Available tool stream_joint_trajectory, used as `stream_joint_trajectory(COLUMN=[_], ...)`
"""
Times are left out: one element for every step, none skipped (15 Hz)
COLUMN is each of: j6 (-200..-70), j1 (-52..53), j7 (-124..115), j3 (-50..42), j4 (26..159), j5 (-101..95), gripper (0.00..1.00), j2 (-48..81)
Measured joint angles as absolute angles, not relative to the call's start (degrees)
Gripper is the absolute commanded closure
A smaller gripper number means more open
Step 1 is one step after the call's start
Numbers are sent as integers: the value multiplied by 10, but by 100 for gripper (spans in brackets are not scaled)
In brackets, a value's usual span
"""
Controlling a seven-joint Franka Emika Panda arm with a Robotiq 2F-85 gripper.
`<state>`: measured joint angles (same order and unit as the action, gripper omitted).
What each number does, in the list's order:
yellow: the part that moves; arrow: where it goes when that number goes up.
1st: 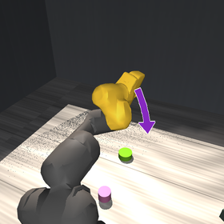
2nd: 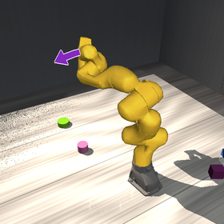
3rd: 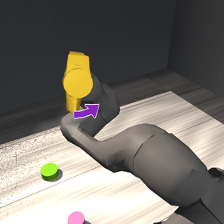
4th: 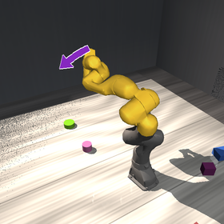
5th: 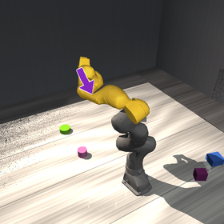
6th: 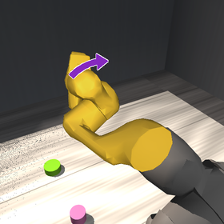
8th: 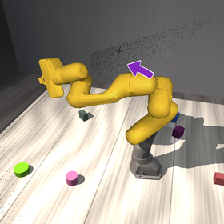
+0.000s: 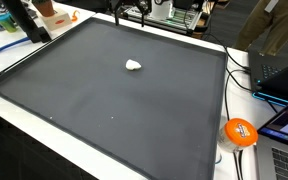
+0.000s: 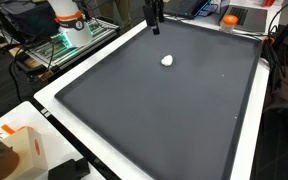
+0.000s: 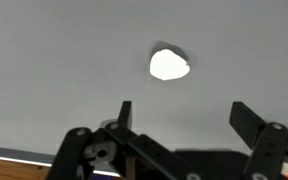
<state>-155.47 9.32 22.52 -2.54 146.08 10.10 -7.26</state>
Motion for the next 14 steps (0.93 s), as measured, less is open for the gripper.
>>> stream_joint_trajectory(j6=[-1515, -1501, -1501, -1502, -1504, -1505, -1506, -1506, -1505, -1496, -1476, -1447, -1415, -1386], j1=[90, 90, 89, 88, 87, 86, 78, 56, 28, 1, -18, -23, -18, -9], j7=[194, 186, 186, 187, 187, 188, 159, 109, 64, 18, -26, -70, -105, -130], j3=[-14, -8, -7, -7, -8, -8, -3, 14, 38, 62, 83, 96, 106, 115], j4=[1441, 1430, 1430, 1432, 1433, 1433, 1433, 1433, 1433, 1433, 1431, 1428, 1424, 1421], j5=[78, 75, 76, 76, 76, 76, 47, -4, -52, -100, -143, -181, -206, -219], gripper=[0, 0, 0, 0, 0, 0, 0, 0, 0, 0, 0, 0, 0, 0], j2=[-95, -109, -112, -108, -101, -95, -91, -87, -86, -86, -87, -88, -88, -88])
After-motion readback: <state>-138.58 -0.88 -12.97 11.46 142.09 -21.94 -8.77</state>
